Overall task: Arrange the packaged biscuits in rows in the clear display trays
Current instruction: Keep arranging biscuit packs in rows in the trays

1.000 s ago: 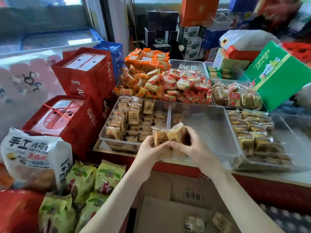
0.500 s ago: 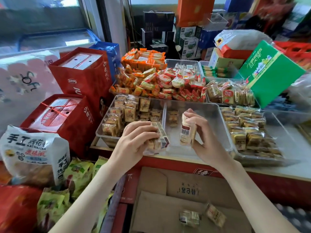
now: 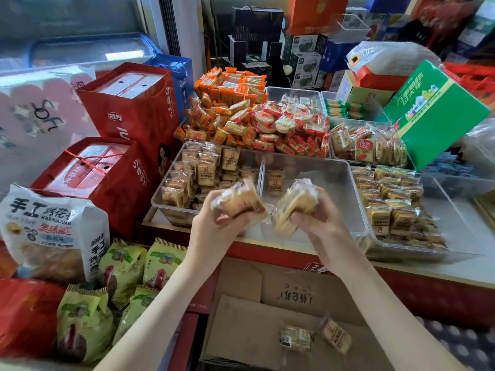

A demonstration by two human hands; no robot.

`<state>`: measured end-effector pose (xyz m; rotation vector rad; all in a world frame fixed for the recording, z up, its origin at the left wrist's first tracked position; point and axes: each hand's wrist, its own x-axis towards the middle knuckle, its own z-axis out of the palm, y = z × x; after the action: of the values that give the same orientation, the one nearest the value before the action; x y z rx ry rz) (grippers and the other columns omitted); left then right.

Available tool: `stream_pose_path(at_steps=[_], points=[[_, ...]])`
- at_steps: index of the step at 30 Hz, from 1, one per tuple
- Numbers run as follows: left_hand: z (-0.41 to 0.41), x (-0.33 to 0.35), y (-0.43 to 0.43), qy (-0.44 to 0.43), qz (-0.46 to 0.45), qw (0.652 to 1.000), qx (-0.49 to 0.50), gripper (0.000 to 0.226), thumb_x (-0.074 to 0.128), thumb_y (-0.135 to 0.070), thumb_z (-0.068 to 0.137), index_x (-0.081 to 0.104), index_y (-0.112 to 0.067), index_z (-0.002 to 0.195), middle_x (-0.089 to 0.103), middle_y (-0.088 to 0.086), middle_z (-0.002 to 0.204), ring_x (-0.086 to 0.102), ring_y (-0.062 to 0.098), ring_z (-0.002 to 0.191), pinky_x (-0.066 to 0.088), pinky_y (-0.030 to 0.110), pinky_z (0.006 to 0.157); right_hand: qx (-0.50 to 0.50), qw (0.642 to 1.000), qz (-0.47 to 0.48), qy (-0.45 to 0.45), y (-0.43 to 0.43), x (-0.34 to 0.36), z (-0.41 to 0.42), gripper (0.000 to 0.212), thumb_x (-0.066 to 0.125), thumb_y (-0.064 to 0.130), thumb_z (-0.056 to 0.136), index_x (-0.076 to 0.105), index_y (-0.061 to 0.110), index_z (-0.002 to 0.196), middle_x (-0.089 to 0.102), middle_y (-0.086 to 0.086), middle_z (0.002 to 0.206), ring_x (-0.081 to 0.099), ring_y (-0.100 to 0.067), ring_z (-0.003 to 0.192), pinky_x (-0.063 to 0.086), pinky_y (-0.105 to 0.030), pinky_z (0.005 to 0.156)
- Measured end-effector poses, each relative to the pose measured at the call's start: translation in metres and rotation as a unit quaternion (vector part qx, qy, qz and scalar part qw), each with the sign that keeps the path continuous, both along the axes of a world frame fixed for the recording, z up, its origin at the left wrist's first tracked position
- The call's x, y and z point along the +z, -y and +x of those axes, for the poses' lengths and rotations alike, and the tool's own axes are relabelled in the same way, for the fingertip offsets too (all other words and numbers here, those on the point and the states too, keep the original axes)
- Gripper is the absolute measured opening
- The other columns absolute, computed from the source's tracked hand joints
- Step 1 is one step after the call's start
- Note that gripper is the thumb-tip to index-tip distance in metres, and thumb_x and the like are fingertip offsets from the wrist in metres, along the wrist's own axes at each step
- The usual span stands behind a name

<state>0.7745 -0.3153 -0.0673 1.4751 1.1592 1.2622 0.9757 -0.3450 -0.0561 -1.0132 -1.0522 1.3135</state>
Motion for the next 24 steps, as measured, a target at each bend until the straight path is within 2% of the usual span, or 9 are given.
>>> stream_pose_path(at_steps=[1,3,5,8,12,14,17,19,24], points=[[0.002,0.002,-0.003,0.072,-0.076,0.995,0.001,0.038,0.079,-0.019,0.076,0.058,-0.021,0.108,0.068,-0.001,0.1,0.068,0.003,0.084,0.054,0.018,0.067,-0.002,0.994,-0.055,-0.097,-0.001,0.0,-0.001,0.046,0.081,0.022,0.072,0.061,0.016,0.113,0.068,-0.004,0.097,0.066,-0.019,0.093,0.057,-0.03,0.082],[0.003,0.001,-0.012,0.195,-0.2,0.96,-0.016,0.05,0.074,-0.027,0.073,0.059,-0.008,0.116,0.071,0.012,0.108,0.072,0.016,0.092,0.061,0.031,0.074,-0.028,0.963,-0.149,-0.223,-0.005,0.004,-0.005,0.028,0.068,0.021,0.08,0.061,0.005,0.102,0.067,-0.014,0.095,0.068,-0.026,0.089,0.06,-0.036,0.081],[0.001,0.002,-0.017,0.281,-0.308,0.908,-0.042,0.053,0.069,-0.03,0.072,0.061,0.0,0.114,0.075,0.013,0.097,0.074,0.019,0.084,0.061,0.03,0.074,-0.047,0.916,-0.228,-0.327,-0.007,0.007,-0.009,0.032,0.065,0.022,0.085,0.059,-0.004,0.104,0.066,-0.022,0.096,0.07,-0.033,0.086,0.059,-0.043,0.081],[0.004,0.002,-0.018,0.344,-0.412,0.839,-0.087,0.048,0.066,-0.033,0.072,0.059,-0.001,0.107,0.073,0.011,0.082,0.071,0.015,0.065,0.06,0.023,0.06,-0.041,0.84,-0.297,-0.452,-0.008,0.007,-0.012,0.048,0.063,0.027,0.09,0.053,-0.014,0.113,0.066,-0.028,0.096,0.071,-0.037,0.081,0.06,-0.045,0.075],[0.009,-0.003,-0.02,0.376,-0.464,0.791,-0.133,0.051,0.063,-0.04,0.073,0.059,0.001,0.104,0.072,0.013,0.08,0.07,0.015,0.06,0.059,0.021,0.058,-0.018,0.834,-0.299,-0.463,-0.012,-0.006,-0.01,0.053,0.06,0.038,0.092,0.055,-0.012,0.111,0.066,-0.024,0.096,0.071,-0.032,0.078,0.061,-0.04,0.071],[0.014,-0.005,-0.024,0.371,-0.474,0.785,-0.146,0.048,0.063,-0.04,0.074,0.061,0.0,0.101,0.071,0.014,0.083,0.07,0.017,0.063,0.059,0.022,0.057,-0.01,0.837,-0.288,-0.465,-0.015,-0.008,-0.007,0.056,0.063,0.038,0.088,0.055,-0.013,0.111,0.065,-0.024,0.099,0.07,-0.032,0.08,0.061,-0.04,0.072],[0.023,-0.009,-0.033,0.354,-0.484,0.786,-0.152,0.047,0.067,-0.038,0.075,0.063,-0.004,0.108,0.07,0.012,0.094,0.069,0.018,0.074,0.058,0.024,0.06,0.004,0.822,-0.271,-0.5,-0.022,-0.013,0.002,0.064,0.078,0.033,0.078,0.052,-0.012,0.116,0.062,-0.026,0.106,0.068,-0.034,0.086,0.058,-0.039,0.082],[0.03,-0.011,-0.041,0.35,-0.489,0.788,-0.129,0.049,0.07,-0.036,0.075,0.063,-0.005,0.112,0.07,0.011,0.095,0.067,0.017,0.077,0.057,0.025,0.062,-0.012,0.816,-0.265,-0.514,-0.028,-0.017,0.009,0.065,0.077,0.034,0.079,0.05,-0.009,0.12,0.061,-0.025,0.106,0.067,-0.033,0.086,0.058,-0.036,0.081],[0.048,-0.008,-0.058,0.41,-0.537,0.736,-0.047,0.04,0.077,-0.03,0.077,0.063,0.003,0.094,0.069,0.014,0.077,0.065,0.017,0.061,0.056,0.021,0.06,-0.124,0.839,-0.258,-0.462,-0.054,-0.021,0.023,0.045,0.07,0.048,0.073,0.061,0.009,0.095,0.062,-0.009,0.073,0.059,-0.02,0.068,0.05,-0.029,0.071]])
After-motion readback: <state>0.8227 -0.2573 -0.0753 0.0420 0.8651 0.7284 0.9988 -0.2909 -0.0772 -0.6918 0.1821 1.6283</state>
